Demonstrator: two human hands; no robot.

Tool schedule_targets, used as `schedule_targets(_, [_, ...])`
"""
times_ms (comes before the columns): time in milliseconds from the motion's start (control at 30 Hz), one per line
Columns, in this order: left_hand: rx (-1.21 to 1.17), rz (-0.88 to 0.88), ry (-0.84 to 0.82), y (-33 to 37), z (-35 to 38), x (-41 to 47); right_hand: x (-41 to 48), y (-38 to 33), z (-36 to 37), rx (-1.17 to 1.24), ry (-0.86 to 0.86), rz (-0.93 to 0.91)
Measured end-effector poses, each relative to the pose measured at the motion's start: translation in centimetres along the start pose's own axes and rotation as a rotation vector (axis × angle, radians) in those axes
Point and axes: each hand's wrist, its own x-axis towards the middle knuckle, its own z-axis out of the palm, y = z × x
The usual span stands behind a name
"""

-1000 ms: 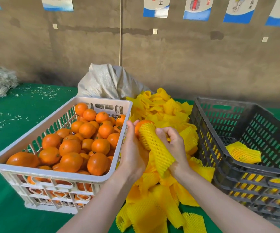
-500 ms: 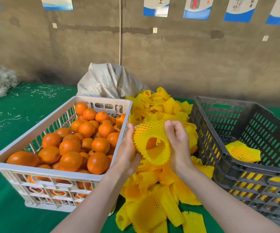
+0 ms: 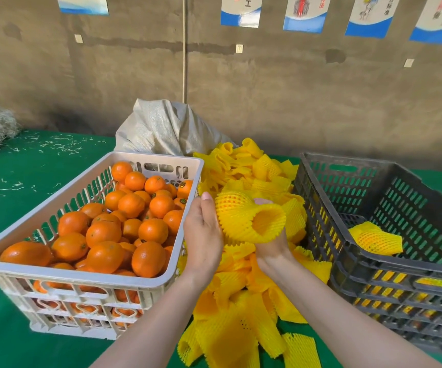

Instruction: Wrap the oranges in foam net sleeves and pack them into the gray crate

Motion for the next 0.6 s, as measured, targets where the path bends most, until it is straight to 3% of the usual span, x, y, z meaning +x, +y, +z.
schedule_targets(233, [0.185,0.134,0.024,-0.5,0.3,0.0,-0.1,-1.2,0.7,0.362,-0.142,0.280])
schedule_targets(300, [0.226,0.153,0.016,-0.9,0.3,0.1,0.0,-1.3,0.8,0.303,-0.185,0.338])
schedule_targets(467, [0.249,0.112,-0.016,-1.3,0.3,0.3,0.3,-0.7,0.4,0.151,-0.070,0.355])
schedule_targets(600, [0.087,0.080,-0.072,-1.5,0.1,0.4,0.5,-0.6,0.1,0.184,-0.014,0.327])
